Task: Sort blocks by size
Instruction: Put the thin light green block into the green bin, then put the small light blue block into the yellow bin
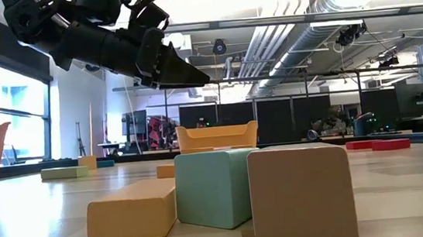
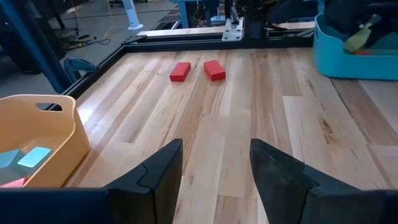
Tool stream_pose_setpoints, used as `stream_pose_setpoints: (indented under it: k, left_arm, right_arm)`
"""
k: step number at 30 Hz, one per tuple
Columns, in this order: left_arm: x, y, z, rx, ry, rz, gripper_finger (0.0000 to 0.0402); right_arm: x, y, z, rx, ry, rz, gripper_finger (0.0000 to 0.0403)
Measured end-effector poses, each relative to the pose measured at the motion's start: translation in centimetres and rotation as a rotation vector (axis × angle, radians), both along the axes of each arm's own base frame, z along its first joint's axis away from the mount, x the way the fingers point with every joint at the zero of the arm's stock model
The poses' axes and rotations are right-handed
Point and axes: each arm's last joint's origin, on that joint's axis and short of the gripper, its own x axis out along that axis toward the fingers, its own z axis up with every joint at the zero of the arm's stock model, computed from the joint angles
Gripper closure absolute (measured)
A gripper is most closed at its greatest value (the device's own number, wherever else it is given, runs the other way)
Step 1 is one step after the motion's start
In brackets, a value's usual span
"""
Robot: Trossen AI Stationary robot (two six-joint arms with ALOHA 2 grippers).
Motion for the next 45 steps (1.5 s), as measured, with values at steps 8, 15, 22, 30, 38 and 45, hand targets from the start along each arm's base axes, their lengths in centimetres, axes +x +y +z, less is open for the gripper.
stream_pose_setpoints:
  k: [8, 15, 22, 30, 38, 45]
  left_arm:
    - [0.0, 0.0, 0.0, -0.007, -0.002, 0.002, 0.0229]
    - [0.0, 0.0, 0.0, -0.008, -0.003, 0.003, 0.0229]
    - [0.0, 0.0, 0.0, -0.008, -0.004, 0.003, 0.0229]
    - [0.1, 0.0, 0.2, -0.011, -0.023, 0.003, 0.0229]
    - [0.2, -0.4, 0.4, 0.013, -0.034, -0.122, 0.0229]
    - [-0.2, -3.5, -0.3, 0.214, 0.062, -0.410, 0.0229]
  right_arm:
    - [-0.4, -0.6, 0.4, -0.014, 0.042, 0.012, 0.0182]
    - [-0.3, -0.8, 4.4, -0.023, -0.095, -0.039, 0.0173]
    - [1.1, -1.3, 9.3, -0.252, -0.489, 0.047, 0.0172]
    - [4.9, -1.9, 7.8, -0.491, -0.981, 0.353, 0.0171]
    - [7.7, -4.6, 1.9, -0.525, -1.351, 0.588, 0.0171]
    - [7.5, -8.2, -0.6, -0.618, -1.413, 0.642, 0.0171]
